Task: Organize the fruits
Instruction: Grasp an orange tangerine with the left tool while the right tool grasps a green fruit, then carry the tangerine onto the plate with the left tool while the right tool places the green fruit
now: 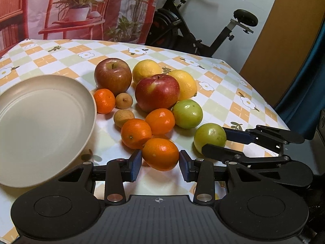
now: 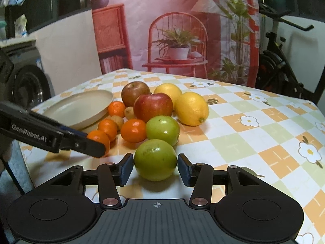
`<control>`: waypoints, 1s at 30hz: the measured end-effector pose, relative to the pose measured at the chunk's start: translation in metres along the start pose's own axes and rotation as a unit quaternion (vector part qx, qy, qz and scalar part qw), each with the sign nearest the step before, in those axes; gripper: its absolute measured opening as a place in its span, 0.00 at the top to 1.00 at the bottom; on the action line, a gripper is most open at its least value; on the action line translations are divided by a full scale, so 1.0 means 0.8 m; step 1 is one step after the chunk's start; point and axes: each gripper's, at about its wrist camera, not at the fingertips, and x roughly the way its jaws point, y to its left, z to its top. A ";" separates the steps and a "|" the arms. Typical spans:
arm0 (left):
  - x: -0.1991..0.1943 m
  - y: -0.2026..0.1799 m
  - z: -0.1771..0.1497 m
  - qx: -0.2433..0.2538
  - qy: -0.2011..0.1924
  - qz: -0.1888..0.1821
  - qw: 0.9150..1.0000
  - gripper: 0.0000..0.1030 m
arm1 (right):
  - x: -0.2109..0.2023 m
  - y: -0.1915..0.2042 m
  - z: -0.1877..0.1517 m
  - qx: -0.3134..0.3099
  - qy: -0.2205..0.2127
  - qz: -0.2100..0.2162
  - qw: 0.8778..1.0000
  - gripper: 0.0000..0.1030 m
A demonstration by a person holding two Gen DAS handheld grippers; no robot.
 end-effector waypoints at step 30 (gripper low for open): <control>-0.103 0.106 0.072 0.006 -0.104 0.100 0.990 0.59 | 0.003 0.016 0.075 0.009 -0.006 0.050 0.999 0.58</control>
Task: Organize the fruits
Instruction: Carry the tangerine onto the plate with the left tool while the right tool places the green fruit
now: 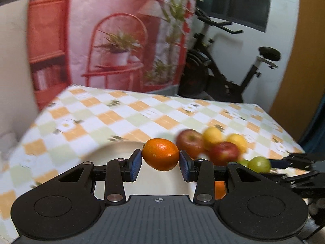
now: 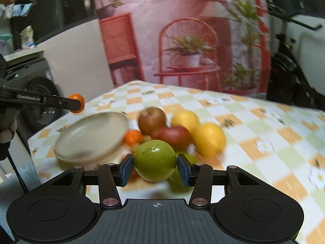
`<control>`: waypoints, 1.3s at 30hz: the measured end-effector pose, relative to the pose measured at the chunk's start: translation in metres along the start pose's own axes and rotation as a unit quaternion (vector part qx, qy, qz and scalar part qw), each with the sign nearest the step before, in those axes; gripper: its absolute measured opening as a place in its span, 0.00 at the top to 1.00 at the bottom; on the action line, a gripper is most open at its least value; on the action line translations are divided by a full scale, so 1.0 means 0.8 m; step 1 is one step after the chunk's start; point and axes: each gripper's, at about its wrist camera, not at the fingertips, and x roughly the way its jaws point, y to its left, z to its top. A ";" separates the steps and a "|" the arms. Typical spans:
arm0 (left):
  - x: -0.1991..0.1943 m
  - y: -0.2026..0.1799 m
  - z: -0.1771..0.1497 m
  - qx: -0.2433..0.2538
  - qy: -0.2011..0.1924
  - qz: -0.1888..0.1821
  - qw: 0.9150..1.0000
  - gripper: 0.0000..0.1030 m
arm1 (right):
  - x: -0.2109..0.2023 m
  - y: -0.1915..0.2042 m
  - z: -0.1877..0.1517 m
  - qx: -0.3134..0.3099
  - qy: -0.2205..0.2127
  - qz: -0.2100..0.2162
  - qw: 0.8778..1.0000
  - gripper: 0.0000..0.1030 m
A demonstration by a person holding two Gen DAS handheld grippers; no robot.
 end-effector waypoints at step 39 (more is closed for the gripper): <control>0.085 0.120 -0.020 -0.033 0.101 -0.015 0.994 0.59 | 0.274 0.136 0.111 -0.167 0.120 0.046 0.978 0.57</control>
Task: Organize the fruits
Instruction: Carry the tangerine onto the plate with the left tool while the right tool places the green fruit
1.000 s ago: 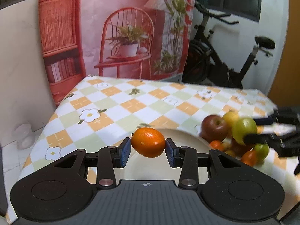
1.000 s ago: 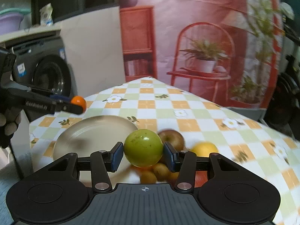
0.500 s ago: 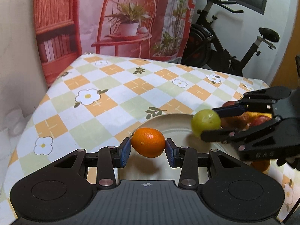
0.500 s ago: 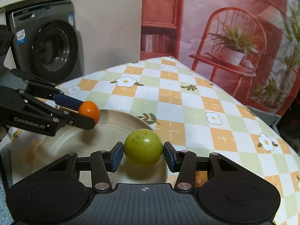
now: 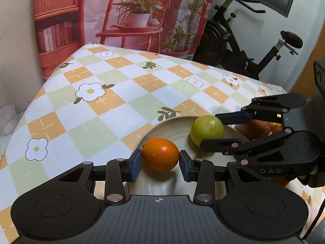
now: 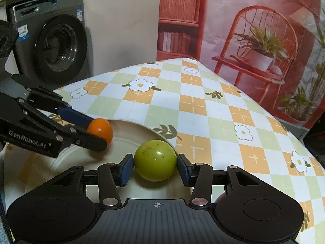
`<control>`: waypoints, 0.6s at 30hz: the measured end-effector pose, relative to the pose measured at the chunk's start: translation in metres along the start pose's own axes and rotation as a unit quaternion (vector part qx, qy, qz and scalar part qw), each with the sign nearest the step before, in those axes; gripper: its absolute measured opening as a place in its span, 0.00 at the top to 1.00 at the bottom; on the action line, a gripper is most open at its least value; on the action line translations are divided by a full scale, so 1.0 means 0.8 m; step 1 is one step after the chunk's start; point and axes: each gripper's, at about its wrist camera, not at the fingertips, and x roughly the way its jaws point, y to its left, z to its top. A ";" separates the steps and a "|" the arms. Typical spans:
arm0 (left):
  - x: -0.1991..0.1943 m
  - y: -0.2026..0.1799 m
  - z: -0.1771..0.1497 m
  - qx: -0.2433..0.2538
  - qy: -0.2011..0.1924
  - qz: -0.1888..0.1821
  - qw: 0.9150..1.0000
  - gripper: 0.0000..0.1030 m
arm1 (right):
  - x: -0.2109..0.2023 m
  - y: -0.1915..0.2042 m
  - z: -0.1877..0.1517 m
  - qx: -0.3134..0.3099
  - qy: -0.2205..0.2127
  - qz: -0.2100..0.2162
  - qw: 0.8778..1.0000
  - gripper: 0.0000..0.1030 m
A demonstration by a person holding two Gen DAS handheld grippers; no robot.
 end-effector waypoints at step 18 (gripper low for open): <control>-0.035 -0.026 0.006 -0.033 -0.058 0.016 0.998 0.57 | -0.090 -0.047 -0.032 0.084 -0.104 -0.019 0.991 0.57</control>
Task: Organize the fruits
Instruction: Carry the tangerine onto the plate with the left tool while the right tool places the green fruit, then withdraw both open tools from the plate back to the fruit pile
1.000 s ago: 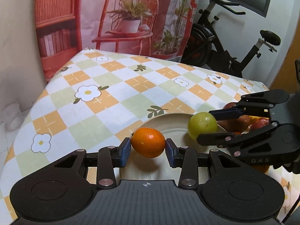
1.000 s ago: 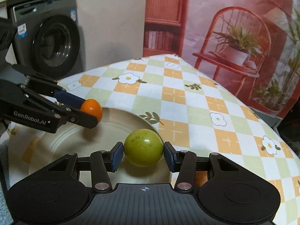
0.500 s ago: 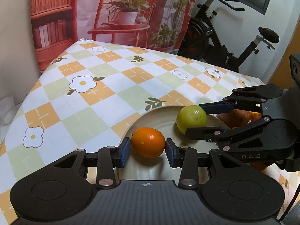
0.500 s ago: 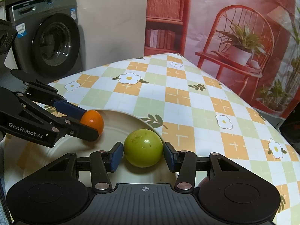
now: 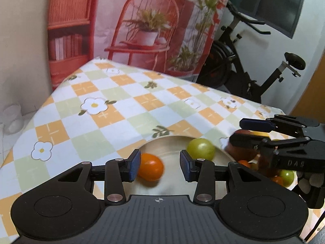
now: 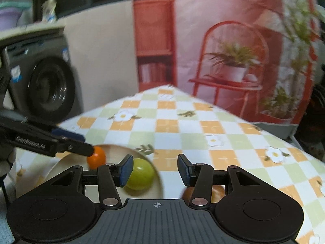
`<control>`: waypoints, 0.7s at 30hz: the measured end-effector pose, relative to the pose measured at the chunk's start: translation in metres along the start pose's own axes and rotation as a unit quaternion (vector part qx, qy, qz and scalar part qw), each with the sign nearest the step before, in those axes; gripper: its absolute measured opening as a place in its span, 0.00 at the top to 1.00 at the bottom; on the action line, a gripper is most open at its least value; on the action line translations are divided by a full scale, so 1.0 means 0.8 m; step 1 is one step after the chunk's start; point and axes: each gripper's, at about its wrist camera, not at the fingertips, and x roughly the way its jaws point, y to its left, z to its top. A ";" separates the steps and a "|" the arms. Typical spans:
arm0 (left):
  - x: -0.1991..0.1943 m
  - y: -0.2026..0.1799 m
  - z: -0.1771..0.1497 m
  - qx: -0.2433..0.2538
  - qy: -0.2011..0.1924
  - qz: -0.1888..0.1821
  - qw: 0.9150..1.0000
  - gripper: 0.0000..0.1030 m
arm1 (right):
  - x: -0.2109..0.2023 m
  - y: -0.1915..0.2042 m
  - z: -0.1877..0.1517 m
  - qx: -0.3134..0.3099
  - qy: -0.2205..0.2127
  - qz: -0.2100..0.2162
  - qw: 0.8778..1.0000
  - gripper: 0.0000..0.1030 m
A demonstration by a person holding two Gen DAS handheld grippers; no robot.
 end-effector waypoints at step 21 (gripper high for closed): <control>0.011 -0.159 -0.053 0.066 -0.002 -0.059 0.996 0.57 | -0.155 -0.079 -0.140 0.087 -0.086 -0.094 0.988 0.57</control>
